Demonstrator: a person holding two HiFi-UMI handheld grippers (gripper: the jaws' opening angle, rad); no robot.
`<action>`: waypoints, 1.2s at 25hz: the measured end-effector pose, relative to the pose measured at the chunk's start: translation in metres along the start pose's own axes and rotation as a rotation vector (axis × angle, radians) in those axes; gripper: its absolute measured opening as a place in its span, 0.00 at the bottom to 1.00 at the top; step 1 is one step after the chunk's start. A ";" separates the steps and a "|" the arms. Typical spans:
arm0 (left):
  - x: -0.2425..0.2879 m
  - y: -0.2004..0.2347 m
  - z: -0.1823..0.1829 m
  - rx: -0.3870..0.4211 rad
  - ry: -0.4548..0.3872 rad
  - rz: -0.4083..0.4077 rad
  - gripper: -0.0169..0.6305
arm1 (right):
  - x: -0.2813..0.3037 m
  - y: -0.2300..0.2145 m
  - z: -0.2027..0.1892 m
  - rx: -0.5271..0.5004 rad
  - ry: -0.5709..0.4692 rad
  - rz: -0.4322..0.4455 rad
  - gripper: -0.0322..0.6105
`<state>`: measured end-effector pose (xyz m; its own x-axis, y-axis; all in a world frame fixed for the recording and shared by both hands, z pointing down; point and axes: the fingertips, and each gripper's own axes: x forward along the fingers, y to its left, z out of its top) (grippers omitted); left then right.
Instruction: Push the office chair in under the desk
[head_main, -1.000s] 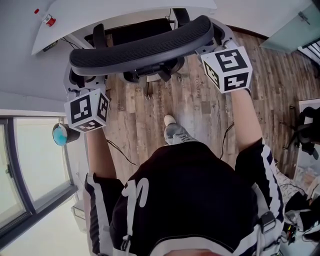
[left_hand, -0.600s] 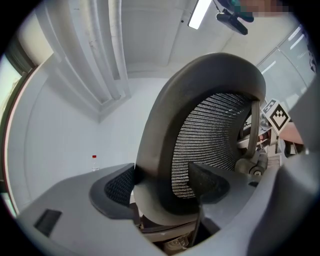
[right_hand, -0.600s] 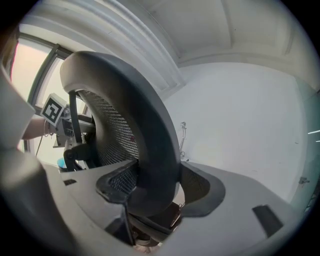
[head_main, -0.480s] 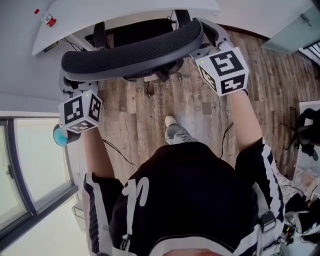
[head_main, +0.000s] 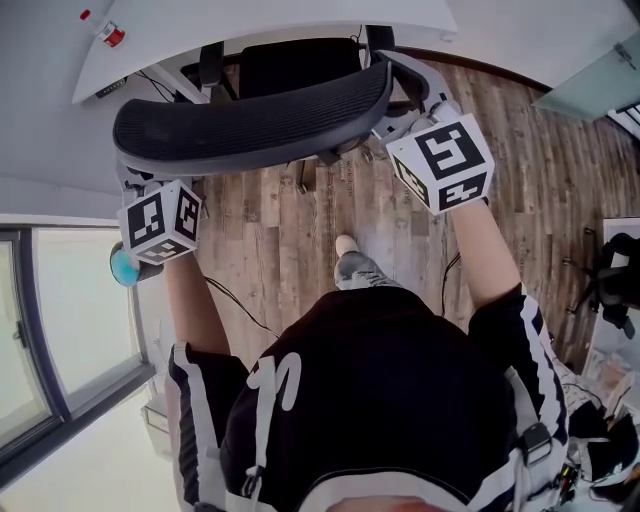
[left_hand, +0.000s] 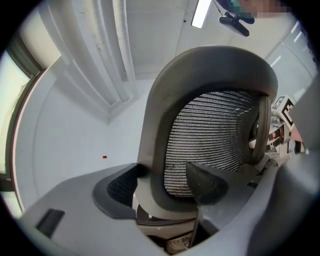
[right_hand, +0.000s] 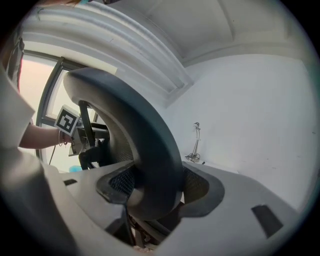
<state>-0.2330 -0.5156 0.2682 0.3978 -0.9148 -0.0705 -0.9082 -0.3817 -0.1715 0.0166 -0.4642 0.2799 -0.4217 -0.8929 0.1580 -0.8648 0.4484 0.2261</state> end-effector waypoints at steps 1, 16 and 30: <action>0.001 0.001 0.000 -0.003 -0.005 0.010 0.48 | 0.001 0.001 0.001 -0.004 -0.010 -0.007 0.46; 0.009 0.019 -0.001 -0.011 -0.041 0.018 0.47 | 0.011 0.019 0.009 -0.027 -0.063 0.064 0.45; 0.018 0.064 -0.005 0.005 -0.015 -0.303 0.61 | 0.018 0.061 0.016 -0.043 -0.059 -0.054 0.45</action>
<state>-0.2846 -0.5572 0.2606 0.6523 -0.7574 -0.0294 -0.7473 -0.6362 -0.1916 -0.0480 -0.4539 0.2811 -0.3913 -0.9161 0.0876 -0.8746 0.3998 0.2742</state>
